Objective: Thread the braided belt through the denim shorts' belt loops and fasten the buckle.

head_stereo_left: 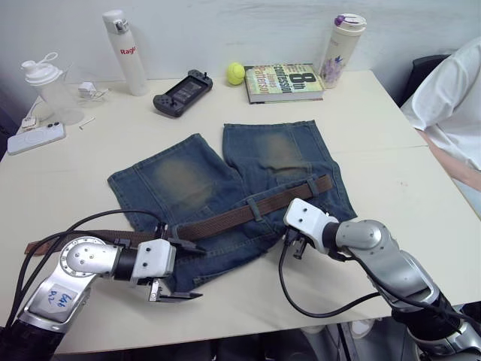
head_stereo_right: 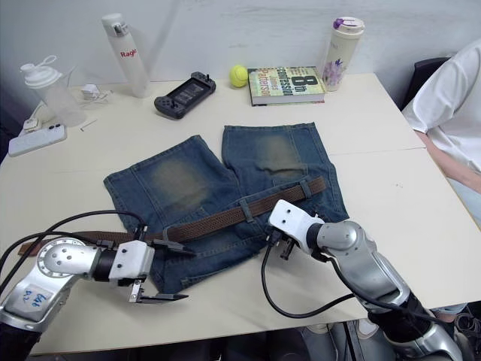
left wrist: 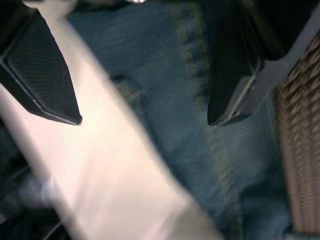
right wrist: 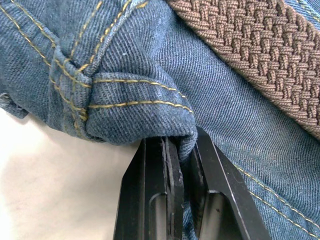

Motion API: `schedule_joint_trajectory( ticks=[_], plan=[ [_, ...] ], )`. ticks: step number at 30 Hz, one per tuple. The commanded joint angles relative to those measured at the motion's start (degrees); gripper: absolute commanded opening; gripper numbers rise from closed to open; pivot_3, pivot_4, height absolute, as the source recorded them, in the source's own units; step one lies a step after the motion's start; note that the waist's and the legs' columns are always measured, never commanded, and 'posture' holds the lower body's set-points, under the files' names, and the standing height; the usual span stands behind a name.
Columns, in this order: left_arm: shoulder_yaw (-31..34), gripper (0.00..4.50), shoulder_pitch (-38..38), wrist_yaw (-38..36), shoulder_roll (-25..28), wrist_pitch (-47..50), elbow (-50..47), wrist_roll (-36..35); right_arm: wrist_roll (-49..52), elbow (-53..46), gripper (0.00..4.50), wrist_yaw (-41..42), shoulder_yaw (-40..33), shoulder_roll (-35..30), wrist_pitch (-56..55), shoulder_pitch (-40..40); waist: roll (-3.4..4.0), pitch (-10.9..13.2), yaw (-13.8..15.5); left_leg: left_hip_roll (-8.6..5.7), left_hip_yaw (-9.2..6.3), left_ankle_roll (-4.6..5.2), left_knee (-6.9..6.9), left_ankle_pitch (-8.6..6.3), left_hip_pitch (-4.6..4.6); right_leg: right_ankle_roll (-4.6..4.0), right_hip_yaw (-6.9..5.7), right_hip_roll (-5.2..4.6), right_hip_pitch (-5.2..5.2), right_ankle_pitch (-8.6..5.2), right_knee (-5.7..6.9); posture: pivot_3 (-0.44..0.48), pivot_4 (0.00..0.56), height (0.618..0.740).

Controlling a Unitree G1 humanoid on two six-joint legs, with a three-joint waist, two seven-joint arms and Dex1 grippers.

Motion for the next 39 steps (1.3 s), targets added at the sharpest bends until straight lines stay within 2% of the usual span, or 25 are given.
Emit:
schedule_joint_trajectory(
  ticks=[1, 3, 5, 9, 13, 14, 16, 19, 22, 27, 30, 34, 39],
  plan=[
    [-2.2, 4.20, 0.4, 0.9, 0.6, -6.6, 2.5, 6.6, 1.8, -1.5, 0.00, 0.7, 1.8, 0.5, 1.1, 0.6, 0.01, 0.0, 0.0, 0.00, 0.01, 0.00, 0.00, 0.00, 0.00, 0.00, 0.00, 0.00, 0.00, 0.00, 0.00, 0.000, 0.150, 0.740],
    [-2.6, 3.58, 0.5, 0.3, 1.1, -9.0, 3.7, 7.6, 1.9, -1.6, 0.00, 0.8, 1.6, 0.4, 1.3, 0.6, 0.01, 0.0, 0.0, 0.00, 0.01, 0.01, -0.05, -0.01, 0.00, 0.00, 0.00, -0.01, -0.01, 0.00, -0.03, 0.000, 0.150, 0.740],
    [-2.5, 2.73, 0.0, 0.5, 1.3, -10.4, 5.3, 8.1, 1.9, -1.6, 0.00, 1.0, 1.3, 0.1, 1.3, 0.5, 0.02, 0.0, 0.0, 0.00, 0.01, 0.00, -0.08, -0.01, 0.00, 0.00, 0.00, -0.02, 0.00, 0.00, -0.04, 0.000, 0.150, 0.740],
    [-2.2, 1.37, -3.3, 1.6, 1.8, -12.3, 11.1, 10.5, 1.6, -0.9, 0.00, 0.7, 1.1, -0.4, 0.9, 0.3, 0.03, 0.0, 0.1, 0.00, -0.01, -0.03, -0.22, 0.01, 0.07, -0.01, -0.01, -0.04, 0.00, 0.00, -0.05, 0.000, 0.150, 0.740],
    [-2.5, 1.37, -7.1, 2.6, 1.6, -15.5, 18.1, 12.4, 0.6, 0.8, 0.00, 0.0, 1.3, -0.3, -0.2, -0.4, 0.04, 0.0, 0.3, -0.01, -0.04, -0.06, -0.27, 0.04, 0.10, -0.02, -0.04, -0.04, 0.00, -0.01, -0.03, 0.000, 0.150, 0.740],
    [-2.9, 1.37, -9.7, 3.4, 1.6, -17.8, 22.3, 14.1, -0.1, 2.5, 0.00, -0.8, 1.5, 0.4, -1.2, -1.3, 0.05, 0.0, 0.3, -0.01, -0.03, -0.06, -0.27, 0.04, 0.11, -0.02, -0.04, -0.04, 0.00, -0.01, -0.02, 0.000, 0.150, 0.740],
    [-5.1, 1.37, -17.1, 6.5, 1.6, -23.6, 33.5, 19.7, -3.9, 8.7, 0.00, -3.5, 3.8, 1.6, -5.6, -4.6, 0.08, 0.0, 0.4, -0.02, -0.03, -0.07, -0.29, 0.05, 0.13, -0.02, -0.04, -0.04, 0.01, -0.01, -0.01, 0.000, 0.150, 0.740],
    [-6.5, 1.37, -22.2, 8.7, 1.3, -27.7, 41.1, 22.5, -5.2, 12.8, 0.00, -5.2, 4.5, 3.2, -7.6, -7.1, 0.10, 0.0, 0.8, -0.02, -0.03, -0.10, -0.32, 0.12, 0.25, -0.03, -0.05, -0.04, 0.07, 0.00, 0.06, 0.000, 0.150, 0.740],
    [-9.9, 1.37, -33.2, 15.1, -0.2, -31.0, 54.6, 28.2, -9.8, 23.5, 0.00, -8.7, 7.2, 5.2, -13.2, -13.1, 0.08, 0.0, 1.2, -0.04, -0.02, -0.19, -0.35, 0.29, 0.45, -0.15, -0.07, -0.03, 0.17, 0.07, 0.14, 0.000, 0.150, 0.740],
    [-13.2, 1.37, -41.1, 22.8, -2.2, -35.5, 64.3, 34.9, -10.1, 34.3, 0.00, -12.2, 6.5, 9.8, -17.4, -18.0, 0.24, -0.2, 1.5, -0.10, 0.08, -0.26, -0.69, 0.54, 0.65, -0.23, -0.04, -0.08, 0.14, 0.12, 0.26, 0.000, 0.150, 0.740],
    [-15.5, 1.37, -44.4, 25.9, -2.9, -38.7, 68.9, 37.6, -11.1, 35.9, 0.00, -10.6, 9.0, 10.3, -18.3, -18.1, 0.23, -0.2, 1.5, -0.19, 0.10, -0.23, -0.68, 0.65, 0.62, -0.22, -0.05, -0.15, 0.03, 0.12, 0.48, 0.000, 0.150, 0.740],
    [-16.3, 1.37, -44.7, 22.5, -2.0, -43.8, 71.3, 36.8, -9.9, 33.2, 0.00, -7.7, 9.0, 9.8, -16.5, -15.8, 0.15, -0.2, 1.6, -0.25, 0.16, -0.25, -0.59, 0.66, 0.58, -0.19, -0.25, -0.30, 0.06, 0.10, 0.51, 0.000, 0.150, 0.740],
    [-17.4, 1.37, -46.1, 23.6, -0.6, -47.0, 74.6, 38.3, -8.7, 29.1, 0.00, -4.6, 8.0, 9.5, -14.1, -13.6, 0.12, -0.2, 1.5, -0.22, 0.14, -0.35, -0.63, 0.62, 0.59, -0.17, -0.42, -0.31, 0.04, 0.09, 0.51, 0.000, 0.150, 0.740]
  ],
)
